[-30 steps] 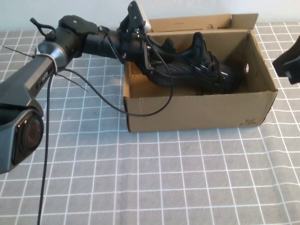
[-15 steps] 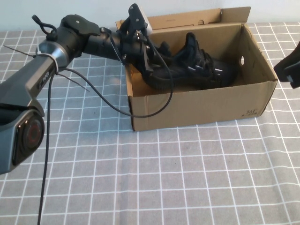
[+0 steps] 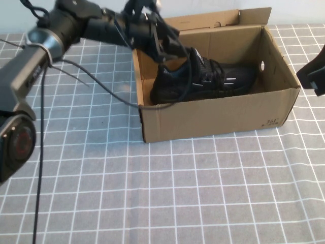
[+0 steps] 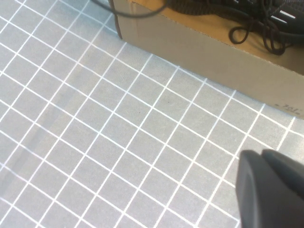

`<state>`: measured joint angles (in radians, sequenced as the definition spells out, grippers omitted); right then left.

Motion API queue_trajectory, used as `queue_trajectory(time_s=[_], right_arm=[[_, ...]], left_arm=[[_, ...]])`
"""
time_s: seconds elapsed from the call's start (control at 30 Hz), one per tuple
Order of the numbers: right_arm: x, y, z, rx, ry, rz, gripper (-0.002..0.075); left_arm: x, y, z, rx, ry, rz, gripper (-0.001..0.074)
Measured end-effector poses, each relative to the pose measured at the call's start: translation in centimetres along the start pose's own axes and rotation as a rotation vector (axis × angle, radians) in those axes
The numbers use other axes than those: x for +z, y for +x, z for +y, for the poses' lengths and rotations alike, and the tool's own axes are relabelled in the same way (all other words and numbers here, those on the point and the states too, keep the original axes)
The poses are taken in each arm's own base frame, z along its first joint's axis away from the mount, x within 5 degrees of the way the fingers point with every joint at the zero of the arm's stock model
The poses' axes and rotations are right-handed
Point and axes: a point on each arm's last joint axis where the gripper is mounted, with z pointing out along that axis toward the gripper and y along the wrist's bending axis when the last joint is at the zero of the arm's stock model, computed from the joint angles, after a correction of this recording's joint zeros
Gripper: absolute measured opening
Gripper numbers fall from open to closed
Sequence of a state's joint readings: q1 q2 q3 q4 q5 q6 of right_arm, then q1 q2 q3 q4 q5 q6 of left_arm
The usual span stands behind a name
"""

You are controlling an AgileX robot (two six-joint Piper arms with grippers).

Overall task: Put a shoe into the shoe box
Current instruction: Place the shoe in the shoe box

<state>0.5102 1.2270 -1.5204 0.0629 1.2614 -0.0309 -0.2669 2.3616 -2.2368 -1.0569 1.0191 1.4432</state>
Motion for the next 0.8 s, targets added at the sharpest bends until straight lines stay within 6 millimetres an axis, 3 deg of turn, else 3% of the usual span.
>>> queue_trajectory(time_s=[0.13, 0.47, 0.57, 0.67, 0.8], right_arm=[[0.0, 0.0, 0.0, 0.0, 0.0, 0.0, -0.0016], [0.0, 0.0, 0.0, 0.0, 0.0, 0.0, -0.0016], [0.0, 0.0, 0.0, 0.0, 0.0, 0.0, -0.0016], [0.0, 0.0, 0.0, 0.0, 0.0, 0.0, -0.0016], [0.0, 0.0, 0.0, 0.0, 0.0, 0.0, -0.0016]], left_arm=[[-2.4, -2.7, -0.5, -0.084, -0.047, 0.035, 0.0411], [-6.4, -6.0, -1.6, -0.139, -0.143, 0.144, 0.0055], [-6.4, -6.2, -2.0, -0.173, -0.13, 0.152, 0.0017], [-5.9, -6.2, -2.3, -0.316, -0.139, 0.169, 0.0005], [-4.8, -5.9, -2.9, -0.387, -0.238, 0.286, 0.0006]])
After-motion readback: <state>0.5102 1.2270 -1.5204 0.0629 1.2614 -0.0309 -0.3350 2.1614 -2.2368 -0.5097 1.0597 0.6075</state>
